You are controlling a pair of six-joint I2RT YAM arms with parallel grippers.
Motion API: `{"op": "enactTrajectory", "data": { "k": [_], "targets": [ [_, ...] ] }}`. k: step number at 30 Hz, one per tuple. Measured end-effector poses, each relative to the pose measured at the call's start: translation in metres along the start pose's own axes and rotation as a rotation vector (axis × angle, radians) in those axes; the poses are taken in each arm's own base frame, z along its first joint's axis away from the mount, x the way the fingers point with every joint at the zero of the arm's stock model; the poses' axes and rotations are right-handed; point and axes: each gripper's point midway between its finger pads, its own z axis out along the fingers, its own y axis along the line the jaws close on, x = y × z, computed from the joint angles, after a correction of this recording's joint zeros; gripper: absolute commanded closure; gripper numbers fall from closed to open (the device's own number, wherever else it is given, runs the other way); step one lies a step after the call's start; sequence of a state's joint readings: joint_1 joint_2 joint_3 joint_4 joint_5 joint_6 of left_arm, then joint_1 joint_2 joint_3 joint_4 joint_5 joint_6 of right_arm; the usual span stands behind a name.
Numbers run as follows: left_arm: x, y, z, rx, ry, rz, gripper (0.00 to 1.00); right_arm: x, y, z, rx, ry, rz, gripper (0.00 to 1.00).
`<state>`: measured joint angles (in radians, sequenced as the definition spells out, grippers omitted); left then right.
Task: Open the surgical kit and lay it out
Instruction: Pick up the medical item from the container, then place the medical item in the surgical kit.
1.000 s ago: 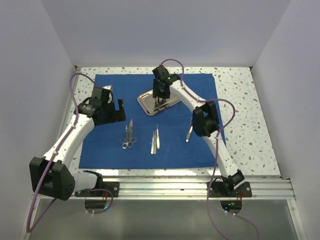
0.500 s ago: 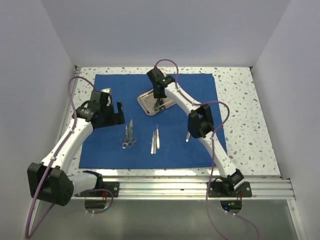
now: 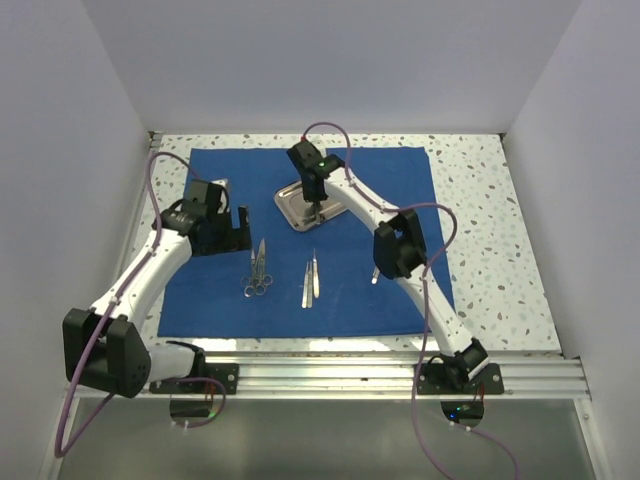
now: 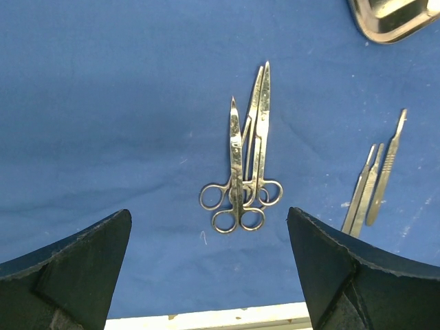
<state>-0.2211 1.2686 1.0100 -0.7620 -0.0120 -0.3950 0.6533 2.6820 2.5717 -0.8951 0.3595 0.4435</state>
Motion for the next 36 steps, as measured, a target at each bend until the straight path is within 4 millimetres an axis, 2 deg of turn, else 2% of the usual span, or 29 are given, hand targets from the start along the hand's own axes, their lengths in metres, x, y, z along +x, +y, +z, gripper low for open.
{"op": "enactTrajectory", "data": {
  "k": [4, 7, 10, 15, 17, 19, 22, 26, 29, 32, 36],
  "targets": [
    [-0.005, -0.001, 0.009, -0.009, 0.027, 0.015, 0.0, 0.006, -0.01, -0.012, 0.001, 0.03, -0.003, 1.0],
    [-0.024, -0.009, 0.015, 0.003, 0.005, 0.013, 0.0, 0.01, -0.025, -0.038, 0.008, 0.041, -0.012, 1.0],
    [-0.049, -0.023, 0.023, 0.037, -0.033, 0.006, 0.0, 0.01, -0.048, -0.089, 0.006, 0.019, -0.018, 1.0],
    [-0.08, -0.044, 0.05, 0.089, -0.053, -0.029, 0.01, 0.001, -0.091, -0.195, -0.043, -0.125, 0.024, 1.0],
    [-0.084, -0.051, 0.067, 0.092, -0.04, -0.032, 0.01, 0.008, -0.111, -0.229, -0.053, -0.181, 0.047, 1.0],
    [-0.083, -0.06, 0.082, 0.093, -0.021, -0.029, 0.02, 0.026, -0.128, -0.248, -0.054, -0.191, 0.056, 1.0],
    [-0.075, -0.082, 0.105, 0.092, 0.018, -0.005, 0.05, 0.068, -0.148, -0.25, -0.037, -0.15, 0.059, 1.0],
    [-0.052, -0.112, 0.133, 0.098, 0.071, -0.001, 0.09, 0.137, -0.166, -0.226, 0.024, 0.001, 0.033, 1.0],
    [-0.037, -0.122, 0.148, 0.089, 0.105, -0.014, 0.13, 0.176, -0.175, -0.212, 0.053, 0.093, 0.018, 1.0],
    [-0.035, -0.122, 0.158, 0.064, 0.114, -0.039, 0.16, 0.194, -0.178, -0.206, 0.061, 0.133, 0.015, 1.0],
    [-0.047, -0.125, 0.163, 0.055, 0.071, -0.07, 0.19, 0.198, -0.173, -0.201, 0.043, 0.141, 0.024, 0.98]
  ]
}}
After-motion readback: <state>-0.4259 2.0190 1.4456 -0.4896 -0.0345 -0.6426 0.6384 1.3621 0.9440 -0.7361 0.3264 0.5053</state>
